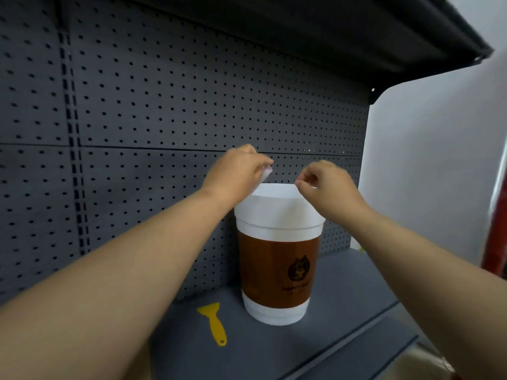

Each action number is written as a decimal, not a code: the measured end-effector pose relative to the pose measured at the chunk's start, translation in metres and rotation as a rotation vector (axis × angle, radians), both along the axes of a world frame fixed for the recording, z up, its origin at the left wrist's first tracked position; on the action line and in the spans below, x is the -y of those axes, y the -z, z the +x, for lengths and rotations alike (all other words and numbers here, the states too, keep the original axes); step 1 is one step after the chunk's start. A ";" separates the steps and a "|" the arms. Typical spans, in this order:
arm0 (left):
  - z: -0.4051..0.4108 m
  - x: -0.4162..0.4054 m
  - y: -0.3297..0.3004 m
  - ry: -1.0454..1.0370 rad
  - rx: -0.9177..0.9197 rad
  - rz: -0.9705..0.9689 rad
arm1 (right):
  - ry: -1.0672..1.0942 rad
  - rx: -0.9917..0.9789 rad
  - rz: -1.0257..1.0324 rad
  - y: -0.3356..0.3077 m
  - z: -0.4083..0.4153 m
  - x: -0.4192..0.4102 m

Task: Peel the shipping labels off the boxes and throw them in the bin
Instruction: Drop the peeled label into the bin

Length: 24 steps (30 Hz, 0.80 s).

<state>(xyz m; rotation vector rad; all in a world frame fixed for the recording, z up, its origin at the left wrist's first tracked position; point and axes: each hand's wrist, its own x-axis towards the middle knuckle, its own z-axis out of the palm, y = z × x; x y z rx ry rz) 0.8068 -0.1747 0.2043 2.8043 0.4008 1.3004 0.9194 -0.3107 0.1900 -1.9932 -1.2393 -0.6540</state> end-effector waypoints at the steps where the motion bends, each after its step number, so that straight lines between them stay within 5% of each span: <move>1: 0.009 -0.005 -0.002 -0.004 0.003 0.005 | 0.003 -0.006 0.006 -0.002 0.006 -0.005; 13: 0.087 -0.064 -0.011 0.023 0.018 -0.088 | 0.024 -0.040 0.018 -0.015 0.077 -0.060; 24: 0.109 -0.087 -0.001 -0.057 -0.551 -0.058 | 0.008 -0.086 -0.150 -0.006 0.096 -0.084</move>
